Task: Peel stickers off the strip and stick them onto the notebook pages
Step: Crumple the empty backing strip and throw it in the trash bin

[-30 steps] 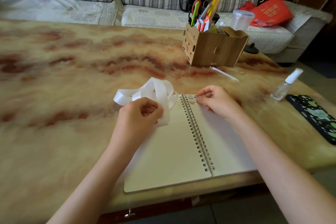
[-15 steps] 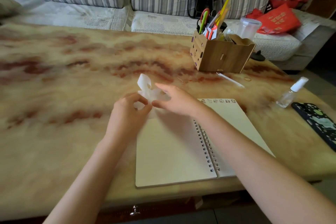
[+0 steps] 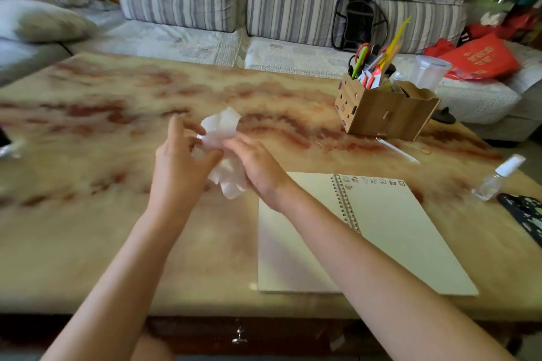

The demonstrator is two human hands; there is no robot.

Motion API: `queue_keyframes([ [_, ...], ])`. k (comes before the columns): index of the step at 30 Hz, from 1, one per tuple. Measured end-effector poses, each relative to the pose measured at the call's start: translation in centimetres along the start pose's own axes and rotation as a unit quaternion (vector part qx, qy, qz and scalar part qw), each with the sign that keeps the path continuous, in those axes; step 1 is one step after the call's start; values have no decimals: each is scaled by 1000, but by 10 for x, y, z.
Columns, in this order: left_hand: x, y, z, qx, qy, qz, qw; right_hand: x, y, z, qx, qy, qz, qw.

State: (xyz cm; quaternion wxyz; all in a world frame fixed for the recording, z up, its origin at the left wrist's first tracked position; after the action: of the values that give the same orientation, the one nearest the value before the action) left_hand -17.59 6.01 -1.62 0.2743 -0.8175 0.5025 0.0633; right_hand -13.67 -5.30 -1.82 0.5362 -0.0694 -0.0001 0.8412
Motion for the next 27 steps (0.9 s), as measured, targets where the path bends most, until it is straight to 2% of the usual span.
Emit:
queue_keyframes([
  [4, -74, 23, -4, 12, -55, -32, 998, 65, 5, 14, -5, 5, 11, 1000],
  [7, -138, 54, 8, -14, -100, -47, 994, 125, 22, 29, -22, 30, 82, 996],
  [10, -198, 94, 26, -54, -83, -78, 992, 188, 45, 32, -13, 20, 138, 990],
  [16, -270, 182, 87, -125, -148, -140, 971, 297, 90, -11, 67, 20, 239, 969],
  [20, -284, 230, 149, -182, -140, -140, 963, 338, 118, -55, 111, 65, 277, 952],
  [24, -276, 260, 195, -226, -171, -131, 950, 363, 139, -100, 144, 161, 304, 928],
  [27, -266, 280, 225, -275, -199, -91, 936, 368, 152, -126, 120, 344, 353, 862],
])
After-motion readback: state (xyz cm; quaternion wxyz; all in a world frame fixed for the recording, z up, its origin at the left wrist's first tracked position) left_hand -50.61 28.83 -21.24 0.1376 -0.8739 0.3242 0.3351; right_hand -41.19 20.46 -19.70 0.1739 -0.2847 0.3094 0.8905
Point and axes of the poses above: each hand's wrist, its own y-axis away from the middle knuckle, its own x-axis out of the palm, z = x × y, the point moved 2 cm from there along -y, towards the middle knuckle, and after that the axes turned 2 degrees about z, right-handed, at the moved point
